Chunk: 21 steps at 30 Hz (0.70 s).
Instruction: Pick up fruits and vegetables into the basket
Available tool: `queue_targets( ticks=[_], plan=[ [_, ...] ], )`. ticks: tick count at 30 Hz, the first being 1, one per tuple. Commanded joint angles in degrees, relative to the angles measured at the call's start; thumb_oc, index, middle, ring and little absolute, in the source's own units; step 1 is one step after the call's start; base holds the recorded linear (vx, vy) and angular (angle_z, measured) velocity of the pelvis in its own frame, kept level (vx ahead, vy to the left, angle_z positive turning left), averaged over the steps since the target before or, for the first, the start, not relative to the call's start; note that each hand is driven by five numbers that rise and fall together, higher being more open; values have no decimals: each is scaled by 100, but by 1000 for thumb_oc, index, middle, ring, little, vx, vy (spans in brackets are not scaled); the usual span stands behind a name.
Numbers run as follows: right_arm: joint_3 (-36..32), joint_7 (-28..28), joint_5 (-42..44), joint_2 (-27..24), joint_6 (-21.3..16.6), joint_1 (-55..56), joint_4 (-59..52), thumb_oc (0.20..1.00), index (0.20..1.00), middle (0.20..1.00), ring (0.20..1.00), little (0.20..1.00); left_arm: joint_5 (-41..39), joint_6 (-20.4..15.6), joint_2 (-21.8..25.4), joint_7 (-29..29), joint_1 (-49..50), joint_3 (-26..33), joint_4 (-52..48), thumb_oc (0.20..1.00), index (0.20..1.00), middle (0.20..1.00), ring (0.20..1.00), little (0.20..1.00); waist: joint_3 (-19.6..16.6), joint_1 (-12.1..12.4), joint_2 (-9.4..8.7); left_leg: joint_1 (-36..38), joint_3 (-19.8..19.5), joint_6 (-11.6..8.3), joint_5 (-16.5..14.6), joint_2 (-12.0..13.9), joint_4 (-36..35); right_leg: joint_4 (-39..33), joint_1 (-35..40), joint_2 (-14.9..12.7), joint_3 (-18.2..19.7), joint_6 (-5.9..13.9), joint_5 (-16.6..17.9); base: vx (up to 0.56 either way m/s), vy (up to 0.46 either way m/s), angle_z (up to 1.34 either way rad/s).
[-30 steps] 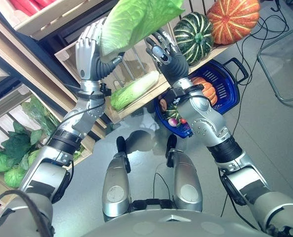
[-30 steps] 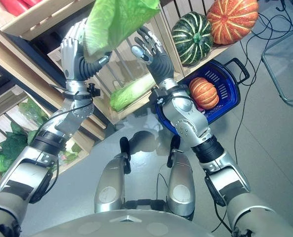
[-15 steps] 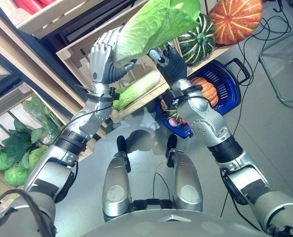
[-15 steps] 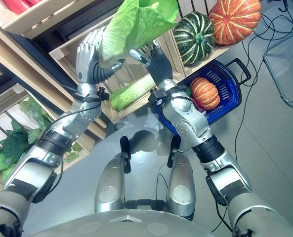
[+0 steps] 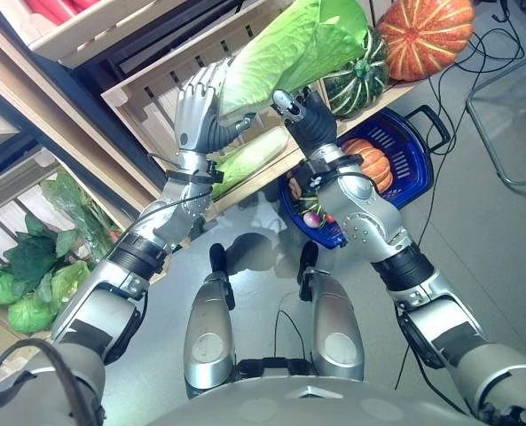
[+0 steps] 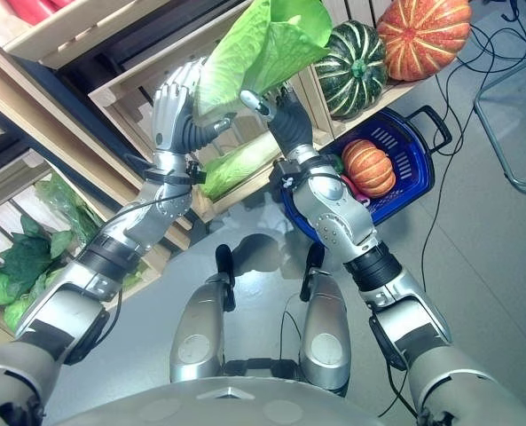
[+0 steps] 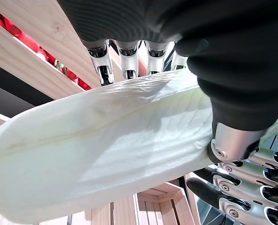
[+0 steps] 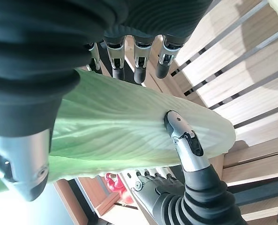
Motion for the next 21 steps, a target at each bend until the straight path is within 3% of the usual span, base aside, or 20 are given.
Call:
queue_targets(
  ticks=[1,9,19,20,21],
  plan=[
    [351,281,-24,605,-149,-531,-720,1000,1000,1000,1000,1000,884,-147,-105,-440,-516,-896,-626,200,200,200,200,200,-158,13,-225,79,190,84,-326,-145,195,-518,518,-169,20,354,174,0,0,0],
    [397,191,82,489,-125,-484,-672,1000,1000,1000,1000,1000,1316,-35,-53,-502,-481,-1159,-719,200,200,200,200,200,-157,6,-200,86,204,71,-324,-137,185,-565,563,-188,-15,358,181,0,0,0],
    [368,131,315,441,-403,-375,-762,1000,1000,1000,1000,1000,1579,125,-137,-651,-271,-1433,-916,200,200,200,200,200,-89,35,-192,84,200,83,-331,-141,144,-584,561,-215,-71,381,203,0,0,0],
    [357,141,330,441,-453,-374,-773,918,918,918,918,918,1594,143,-164,-645,-226,-1466,-915,200,200,200,200,200,-81,42,-189,87,201,83,-330,-143,132,-597,569,-218,-81,386,207,0,0,0],
    [342,154,341,439,-482,-380,-779,291,291,291,291,291,1579,166,-186,-648,-194,-1486,-917,200,200,200,200,200,-76,45,-184,86,203,84,-328,-143,130,-601,571,-224,-89,390,211,0,0,0]
  ],
)
